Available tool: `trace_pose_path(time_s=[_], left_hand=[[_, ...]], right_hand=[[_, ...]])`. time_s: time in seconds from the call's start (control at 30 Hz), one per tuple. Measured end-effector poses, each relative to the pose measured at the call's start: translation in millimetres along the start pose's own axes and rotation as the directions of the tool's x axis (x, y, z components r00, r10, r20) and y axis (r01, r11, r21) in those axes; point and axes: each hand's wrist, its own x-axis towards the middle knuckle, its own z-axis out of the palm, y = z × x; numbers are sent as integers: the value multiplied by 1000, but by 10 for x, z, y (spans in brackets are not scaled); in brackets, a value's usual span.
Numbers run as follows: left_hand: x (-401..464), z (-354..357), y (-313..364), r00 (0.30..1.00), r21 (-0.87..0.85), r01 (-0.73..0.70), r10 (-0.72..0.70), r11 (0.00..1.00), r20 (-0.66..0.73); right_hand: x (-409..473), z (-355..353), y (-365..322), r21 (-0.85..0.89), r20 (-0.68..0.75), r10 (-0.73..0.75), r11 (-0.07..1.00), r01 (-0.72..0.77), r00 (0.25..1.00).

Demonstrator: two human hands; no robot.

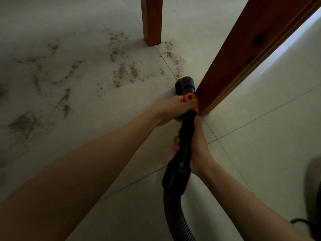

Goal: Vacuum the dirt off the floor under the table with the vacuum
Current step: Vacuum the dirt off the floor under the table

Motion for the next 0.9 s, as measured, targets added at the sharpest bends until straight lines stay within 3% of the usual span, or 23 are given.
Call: trace_pose_path(time_s=[0.17,0.3,0.5,0.67,0.9], left_hand=[[16,14,10,999,17,-48,48,999,-10],[49,-37,3,994,-36,-41,37,999,-99],[27,-199,-172,988,-105,36,-51,994,-145],[1,-267,-278,970,-250,105,-155,962,-188],[19,-306,-295,958,-241,107,-165,965,-235]], right_hand=[[11,-11,-61,26,74,-10,1000,8,997],[76,40,-104,-5,110,0,1000,1,994],[132,84,-47,-298,48,44,954,-28,998],[130,193,12,-587,-62,-80,809,28,995],[146,225,-43,-683,-61,-101,730,32,993]])
